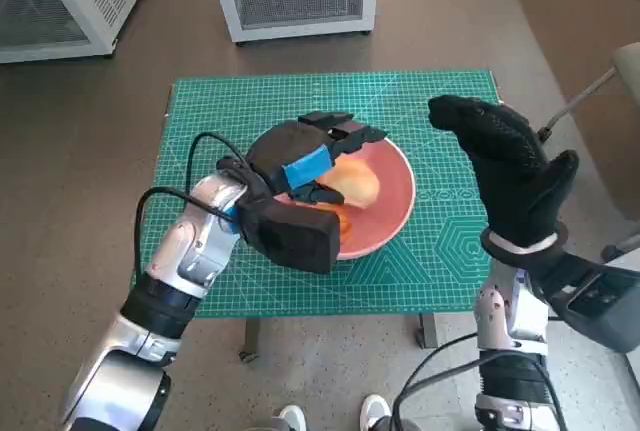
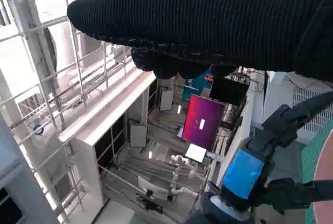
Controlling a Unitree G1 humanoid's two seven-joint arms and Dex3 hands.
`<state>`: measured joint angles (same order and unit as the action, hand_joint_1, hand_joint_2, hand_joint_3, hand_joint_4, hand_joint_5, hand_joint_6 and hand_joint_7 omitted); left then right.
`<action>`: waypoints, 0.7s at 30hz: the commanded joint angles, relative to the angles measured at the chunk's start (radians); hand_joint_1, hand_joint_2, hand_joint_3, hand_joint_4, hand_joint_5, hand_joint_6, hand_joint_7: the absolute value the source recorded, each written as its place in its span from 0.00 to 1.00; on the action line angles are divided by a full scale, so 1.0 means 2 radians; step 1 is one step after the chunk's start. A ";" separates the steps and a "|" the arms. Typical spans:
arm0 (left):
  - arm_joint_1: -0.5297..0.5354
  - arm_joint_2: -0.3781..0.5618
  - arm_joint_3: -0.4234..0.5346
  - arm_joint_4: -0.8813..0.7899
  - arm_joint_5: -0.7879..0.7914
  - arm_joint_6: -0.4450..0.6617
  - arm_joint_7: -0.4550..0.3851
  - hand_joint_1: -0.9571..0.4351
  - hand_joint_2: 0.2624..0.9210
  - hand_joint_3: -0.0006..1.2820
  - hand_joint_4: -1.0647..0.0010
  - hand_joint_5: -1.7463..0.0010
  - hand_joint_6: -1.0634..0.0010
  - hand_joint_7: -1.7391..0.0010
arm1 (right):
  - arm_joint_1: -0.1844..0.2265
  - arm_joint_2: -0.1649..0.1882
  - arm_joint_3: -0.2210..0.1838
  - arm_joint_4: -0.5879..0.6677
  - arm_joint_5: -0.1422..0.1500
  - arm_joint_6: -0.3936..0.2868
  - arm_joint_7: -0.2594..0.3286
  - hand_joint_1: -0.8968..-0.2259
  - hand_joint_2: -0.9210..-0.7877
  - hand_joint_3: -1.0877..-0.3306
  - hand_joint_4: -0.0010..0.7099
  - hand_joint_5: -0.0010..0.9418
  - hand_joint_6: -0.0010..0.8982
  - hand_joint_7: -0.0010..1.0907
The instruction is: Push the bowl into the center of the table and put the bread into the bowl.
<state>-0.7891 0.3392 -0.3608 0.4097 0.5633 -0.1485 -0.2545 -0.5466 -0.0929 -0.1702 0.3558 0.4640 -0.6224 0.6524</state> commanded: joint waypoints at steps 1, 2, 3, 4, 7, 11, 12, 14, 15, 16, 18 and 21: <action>0.009 0.001 0.020 -0.022 -0.026 -0.004 -0.003 0.37 1.00 0.02 0.91 1.00 0.88 0.88 | -0.003 0.000 0.001 0.007 -0.008 0.003 -0.005 0.57 0.00 0.75 0.51 0.01 0.00 0.56; 0.011 0.002 0.023 -0.026 -0.030 -0.005 -0.004 0.37 1.00 0.02 0.91 1.00 0.88 0.88 | -0.003 0.000 0.001 0.007 -0.008 0.003 -0.005 0.57 0.00 0.75 0.51 0.01 0.00 0.56; 0.014 0.004 0.029 -0.035 -0.037 -0.003 -0.007 0.37 1.00 0.02 0.91 1.00 0.88 0.88 | -0.004 -0.001 0.002 0.004 -0.007 0.005 -0.006 0.57 0.00 0.75 0.51 0.01 0.00 0.56; 0.016 0.005 0.032 -0.042 -0.042 -0.002 -0.008 0.37 1.00 0.02 0.91 1.00 0.88 0.88 | -0.004 -0.001 0.002 0.003 -0.007 0.006 -0.006 0.57 0.00 0.75 0.51 0.01 0.00 0.56; 0.027 0.005 0.050 -0.076 -0.063 0.012 -0.018 0.37 1.00 0.02 0.91 1.00 0.88 0.89 | -0.005 -0.002 0.002 -0.004 -0.006 0.011 -0.008 0.58 0.00 0.75 0.51 0.01 0.00 0.56; 0.047 0.001 0.074 -0.127 -0.092 0.027 -0.023 0.38 1.00 0.02 0.91 1.00 0.88 0.89 | -0.009 -0.005 0.002 -0.014 -0.003 0.021 -0.011 0.58 0.00 0.75 0.51 0.01 0.00 0.56; 0.051 0.000 0.079 -0.136 -0.098 0.028 -0.023 0.38 1.00 0.02 0.91 1.00 0.88 0.90 | -0.010 -0.006 0.002 -0.015 -0.003 0.024 -0.011 0.57 0.00 0.75 0.51 0.00 0.00 0.56; 0.059 -0.003 0.092 -0.151 -0.119 0.023 -0.021 0.37 1.00 0.03 0.91 1.00 0.88 0.90 | -0.011 -0.007 0.002 -0.021 -0.002 0.029 -0.013 0.57 0.00 0.75 0.51 0.00 0.00 0.56; 0.062 -0.005 0.101 -0.155 -0.134 0.016 -0.020 0.37 1.00 0.04 0.91 1.00 0.88 0.90 | -0.012 -0.008 0.002 -0.024 -0.002 0.032 -0.013 0.57 0.00 0.75 0.51 0.00 0.00 0.56; 0.064 -0.007 0.107 -0.158 -0.145 0.011 -0.020 0.36 1.00 0.05 0.91 1.00 0.88 0.90 | -0.013 -0.009 0.002 -0.026 -0.002 0.034 -0.014 0.57 0.00 0.75 0.51 0.00 0.00 0.56; 0.069 -0.012 0.123 -0.157 -0.175 -0.009 -0.018 0.35 1.00 0.06 0.91 1.00 0.88 0.90 | -0.017 -0.012 0.001 -0.029 -0.001 0.039 -0.014 0.57 0.00 0.75 0.51 0.00 0.00 0.56; 0.074 -0.024 0.145 -0.154 -0.217 -0.045 -0.011 0.34 1.00 0.09 0.91 1.00 0.87 0.90 | -0.024 -0.016 -0.001 -0.035 -0.002 0.046 -0.018 0.57 0.00 0.76 0.51 0.00 0.01 0.57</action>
<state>-0.6579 0.3145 -0.1139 0.1107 0.2038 -0.1789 -0.2909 -0.5861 -0.1132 -0.1696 0.2977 0.4661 -0.5535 0.6284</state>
